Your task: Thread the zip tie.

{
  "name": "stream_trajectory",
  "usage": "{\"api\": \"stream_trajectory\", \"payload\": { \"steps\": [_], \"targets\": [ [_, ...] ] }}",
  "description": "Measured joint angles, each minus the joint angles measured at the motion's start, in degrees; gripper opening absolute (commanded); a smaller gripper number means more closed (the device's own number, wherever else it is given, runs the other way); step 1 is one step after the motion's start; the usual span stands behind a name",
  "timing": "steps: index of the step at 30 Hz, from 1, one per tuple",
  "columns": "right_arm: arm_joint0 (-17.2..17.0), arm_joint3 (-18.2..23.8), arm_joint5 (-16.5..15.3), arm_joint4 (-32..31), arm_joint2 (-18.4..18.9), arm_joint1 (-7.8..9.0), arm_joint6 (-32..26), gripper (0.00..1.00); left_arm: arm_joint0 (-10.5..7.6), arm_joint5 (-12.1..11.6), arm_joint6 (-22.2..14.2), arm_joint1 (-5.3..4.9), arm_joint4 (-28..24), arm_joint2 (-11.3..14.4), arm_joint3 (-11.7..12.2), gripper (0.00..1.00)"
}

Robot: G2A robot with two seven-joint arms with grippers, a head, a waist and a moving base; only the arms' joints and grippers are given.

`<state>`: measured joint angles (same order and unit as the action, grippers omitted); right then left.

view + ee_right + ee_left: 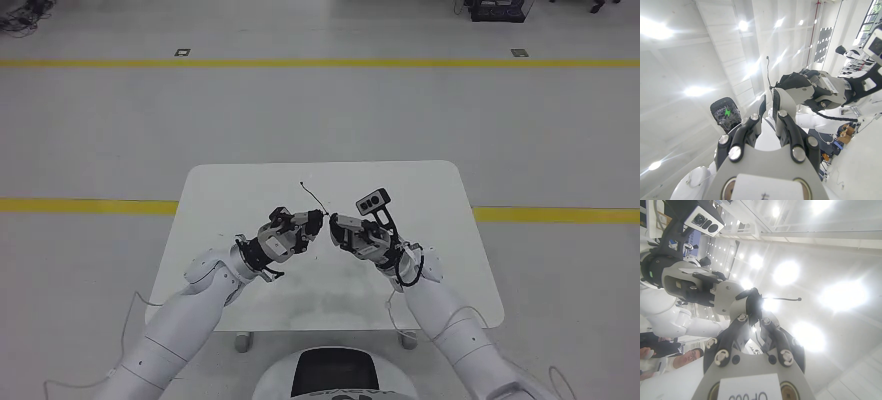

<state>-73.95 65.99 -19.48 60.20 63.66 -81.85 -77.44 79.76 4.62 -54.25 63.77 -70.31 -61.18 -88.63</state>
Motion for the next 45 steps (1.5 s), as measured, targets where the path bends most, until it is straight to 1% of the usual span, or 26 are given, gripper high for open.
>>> {"api": "stream_trajectory", "payload": {
  "steps": [9, 12, 14, 16, 45],
  "targets": [
    [0.4, -0.4, 0.0, -0.2, 0.0, -0.36, 0.2, 0.13, 0.10, 0.2, 0.0, 0.07, 0.3, -0.1, -0.1, 0.00],
    [0.5, -0.6, 0.0, -0.3, 0.1, -0.45, 0.3, 0.11, 0.13, 0.2, -0.1, 0.11, 0.4, -0.2, -0.1, 0.00],
    [0.5, -0.7, 0.0, -0.3, 0.2, -0.51, 0.4, 0.07, 0.15, 0.2, -0.1, 0.12, 0.4, -0.2, -0.1, 0.00],
    [0.5, -0.8, 0.0, -0.4, 0.2, -0.57, 0.4, 0.00, 0.17, 0.3, -0.1, 0.15, 0.4, -0.2, -0.1, 0.00],
    [0.3, -3.0, 0.0, -0.3, 1.4, -0.72, -0.4, 0.00, 0.41, 0.4, -0.2, 0.39, 0.7, -0.8, -0.1, 0.00]
  ]
}}
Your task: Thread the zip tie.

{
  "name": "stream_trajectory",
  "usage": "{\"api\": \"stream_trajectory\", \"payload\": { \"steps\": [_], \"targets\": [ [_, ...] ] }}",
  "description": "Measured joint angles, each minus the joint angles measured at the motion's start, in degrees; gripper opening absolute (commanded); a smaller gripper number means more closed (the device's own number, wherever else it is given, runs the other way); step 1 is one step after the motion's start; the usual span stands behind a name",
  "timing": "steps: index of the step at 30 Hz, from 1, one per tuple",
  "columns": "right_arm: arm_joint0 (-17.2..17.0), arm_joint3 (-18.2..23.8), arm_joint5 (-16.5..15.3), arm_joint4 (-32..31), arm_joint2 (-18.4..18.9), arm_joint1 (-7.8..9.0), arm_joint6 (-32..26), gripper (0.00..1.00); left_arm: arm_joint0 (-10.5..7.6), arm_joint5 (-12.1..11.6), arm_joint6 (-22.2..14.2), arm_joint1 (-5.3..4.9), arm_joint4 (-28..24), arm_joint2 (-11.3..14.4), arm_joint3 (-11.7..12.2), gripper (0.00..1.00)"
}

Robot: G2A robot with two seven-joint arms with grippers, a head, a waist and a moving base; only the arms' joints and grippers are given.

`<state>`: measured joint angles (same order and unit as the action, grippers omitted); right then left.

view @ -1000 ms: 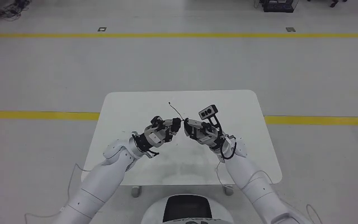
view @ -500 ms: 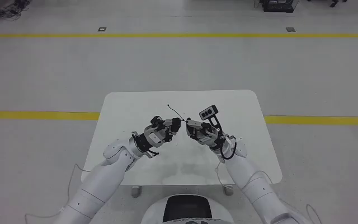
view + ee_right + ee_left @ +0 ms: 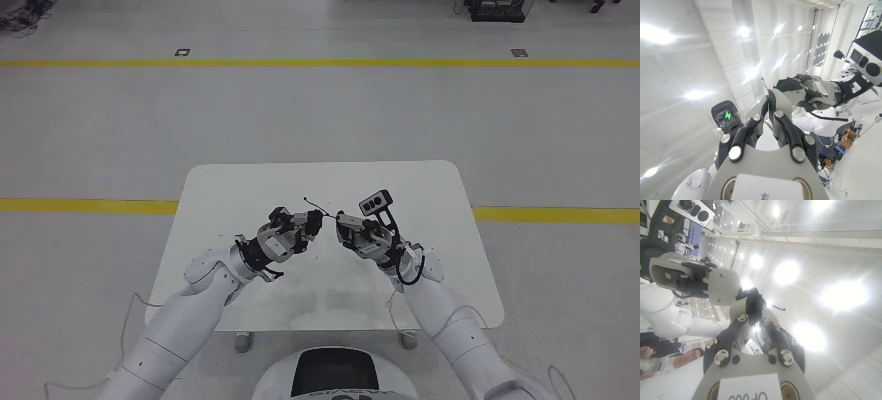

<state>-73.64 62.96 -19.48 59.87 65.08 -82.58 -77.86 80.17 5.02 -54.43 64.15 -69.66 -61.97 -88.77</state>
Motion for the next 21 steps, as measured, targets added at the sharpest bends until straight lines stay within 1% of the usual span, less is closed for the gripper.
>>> {"api": "stream_trajectory", "payload": {
  "steps": [21],
  "targets": [
    [-0.1, -1.0, 0.2, 0.0, 0.6, 0.19, -0.3, 0.00, 0.11, 0.2, 0.4, 0.05, 0.4, -0.2, -0.1, 0.00]
  ]
}}
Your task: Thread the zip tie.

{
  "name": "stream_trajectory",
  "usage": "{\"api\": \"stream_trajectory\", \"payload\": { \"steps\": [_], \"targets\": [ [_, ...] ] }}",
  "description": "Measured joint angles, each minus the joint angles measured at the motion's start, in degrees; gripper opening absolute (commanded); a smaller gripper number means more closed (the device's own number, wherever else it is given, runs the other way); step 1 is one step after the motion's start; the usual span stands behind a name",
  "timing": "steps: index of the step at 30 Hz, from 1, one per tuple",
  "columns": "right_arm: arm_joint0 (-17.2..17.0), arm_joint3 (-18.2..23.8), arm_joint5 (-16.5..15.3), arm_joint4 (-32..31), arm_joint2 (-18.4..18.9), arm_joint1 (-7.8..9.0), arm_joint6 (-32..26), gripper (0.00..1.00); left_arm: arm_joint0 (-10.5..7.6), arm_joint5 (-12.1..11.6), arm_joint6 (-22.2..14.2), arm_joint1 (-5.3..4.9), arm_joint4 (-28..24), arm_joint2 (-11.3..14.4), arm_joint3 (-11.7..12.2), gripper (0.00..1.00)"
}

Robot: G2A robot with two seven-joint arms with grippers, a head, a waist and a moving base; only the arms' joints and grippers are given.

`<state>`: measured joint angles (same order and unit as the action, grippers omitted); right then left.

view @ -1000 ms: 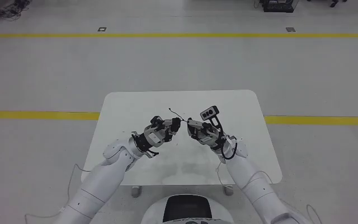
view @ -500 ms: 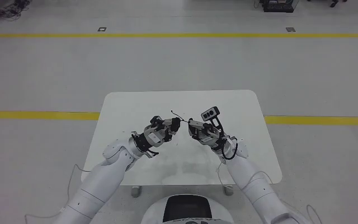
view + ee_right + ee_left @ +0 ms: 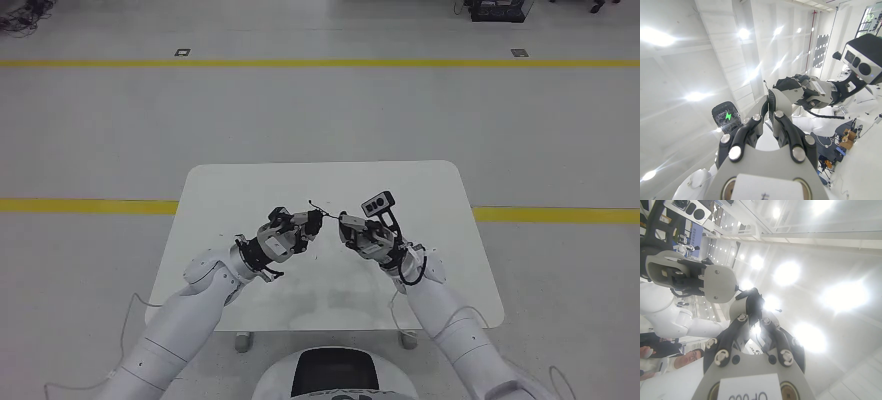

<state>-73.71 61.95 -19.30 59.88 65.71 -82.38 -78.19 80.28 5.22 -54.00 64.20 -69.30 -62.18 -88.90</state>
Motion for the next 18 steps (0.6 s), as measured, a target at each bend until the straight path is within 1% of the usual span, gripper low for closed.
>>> {"api": "stream_trajectory", "payload": {
  "steps": [18],
  "targets": [
    [0.4, -1.2, 0.2, -0.2, -0.1, 0.05, 0.1, 0.00, 0.00, 0.0, 0.0, 0.00, 0.0, 0.0, 0.0, 0.00]
  ]
}}
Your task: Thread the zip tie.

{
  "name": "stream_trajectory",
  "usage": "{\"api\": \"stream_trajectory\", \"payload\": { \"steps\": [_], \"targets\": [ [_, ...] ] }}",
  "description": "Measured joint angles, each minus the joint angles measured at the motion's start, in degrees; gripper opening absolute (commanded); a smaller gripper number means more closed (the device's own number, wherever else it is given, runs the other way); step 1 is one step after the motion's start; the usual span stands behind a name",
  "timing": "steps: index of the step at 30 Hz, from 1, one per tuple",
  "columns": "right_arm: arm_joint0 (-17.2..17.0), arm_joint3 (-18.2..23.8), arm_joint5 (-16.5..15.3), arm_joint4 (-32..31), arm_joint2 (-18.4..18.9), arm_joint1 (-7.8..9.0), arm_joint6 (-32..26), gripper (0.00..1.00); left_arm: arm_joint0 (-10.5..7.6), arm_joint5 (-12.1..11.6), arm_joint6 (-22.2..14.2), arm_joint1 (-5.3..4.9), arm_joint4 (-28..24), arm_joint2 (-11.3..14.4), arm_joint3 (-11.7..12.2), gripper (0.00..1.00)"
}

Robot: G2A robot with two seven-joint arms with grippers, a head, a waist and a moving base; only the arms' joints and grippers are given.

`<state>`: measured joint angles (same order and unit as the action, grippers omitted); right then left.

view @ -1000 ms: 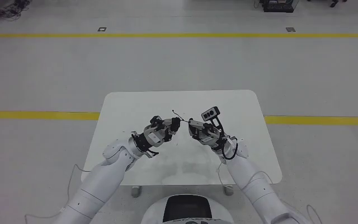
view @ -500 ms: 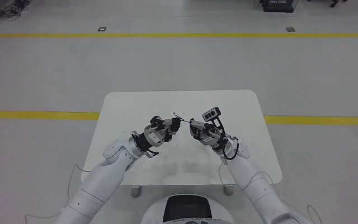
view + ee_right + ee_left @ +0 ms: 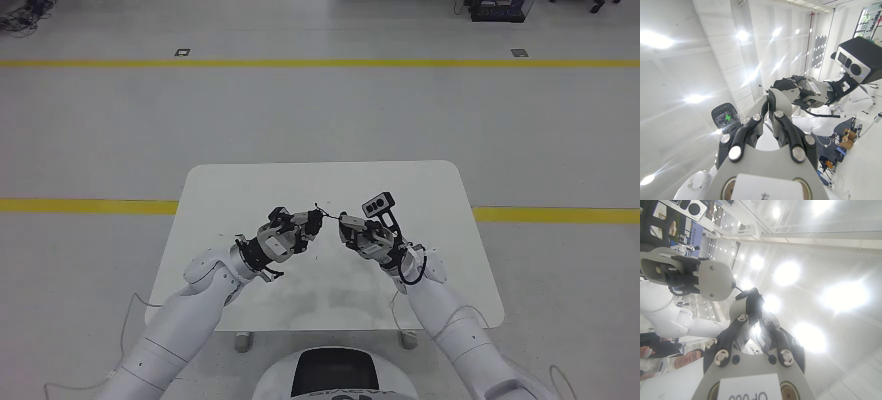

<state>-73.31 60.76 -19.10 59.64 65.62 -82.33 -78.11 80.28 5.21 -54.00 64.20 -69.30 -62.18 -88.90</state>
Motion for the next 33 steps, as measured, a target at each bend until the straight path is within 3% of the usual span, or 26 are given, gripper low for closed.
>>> {"api": "stream_trajectory", "payload": {
  "steps": [33],
  "targets": [
    [0.2, -2.1, -0.4, 0.7, -0.2, -0.24, -0.8, 0.00, 0.00, 0.0, 0.0, 0.00, 0.0, 0.0, 0.0, 0.00]
  ]
}}
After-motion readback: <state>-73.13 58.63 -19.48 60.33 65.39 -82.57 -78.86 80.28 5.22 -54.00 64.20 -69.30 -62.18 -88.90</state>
